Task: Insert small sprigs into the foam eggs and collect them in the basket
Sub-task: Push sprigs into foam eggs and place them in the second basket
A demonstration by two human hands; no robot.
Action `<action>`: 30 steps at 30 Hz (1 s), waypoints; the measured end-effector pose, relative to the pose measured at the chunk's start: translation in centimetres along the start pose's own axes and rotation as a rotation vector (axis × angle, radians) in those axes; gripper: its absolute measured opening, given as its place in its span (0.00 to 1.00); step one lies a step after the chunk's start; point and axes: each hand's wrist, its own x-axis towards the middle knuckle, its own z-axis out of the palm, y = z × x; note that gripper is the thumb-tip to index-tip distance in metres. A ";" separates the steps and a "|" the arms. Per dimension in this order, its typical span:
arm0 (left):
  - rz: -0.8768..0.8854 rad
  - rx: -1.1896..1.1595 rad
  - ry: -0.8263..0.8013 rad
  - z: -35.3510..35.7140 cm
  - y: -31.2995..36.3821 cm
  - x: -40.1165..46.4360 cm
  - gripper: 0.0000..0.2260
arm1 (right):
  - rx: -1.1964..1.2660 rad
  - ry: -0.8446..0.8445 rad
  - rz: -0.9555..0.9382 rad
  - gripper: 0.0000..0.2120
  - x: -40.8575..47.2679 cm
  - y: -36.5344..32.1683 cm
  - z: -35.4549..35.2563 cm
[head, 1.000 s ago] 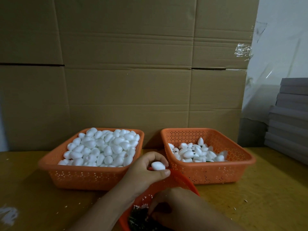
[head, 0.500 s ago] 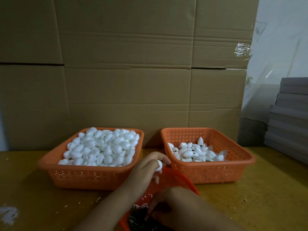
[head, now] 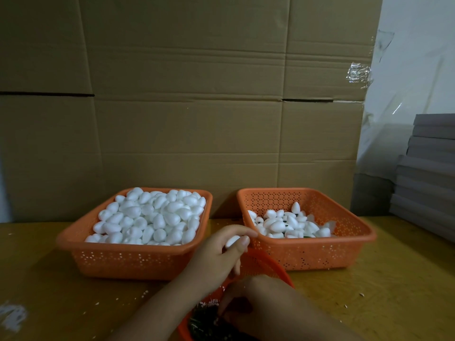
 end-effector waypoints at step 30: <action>0.044 -0.049 0.109 -0.2 0.4 0.1 0.10 | -0.087 0.053 -0.003 0.10 0.2 -1.0 -0.4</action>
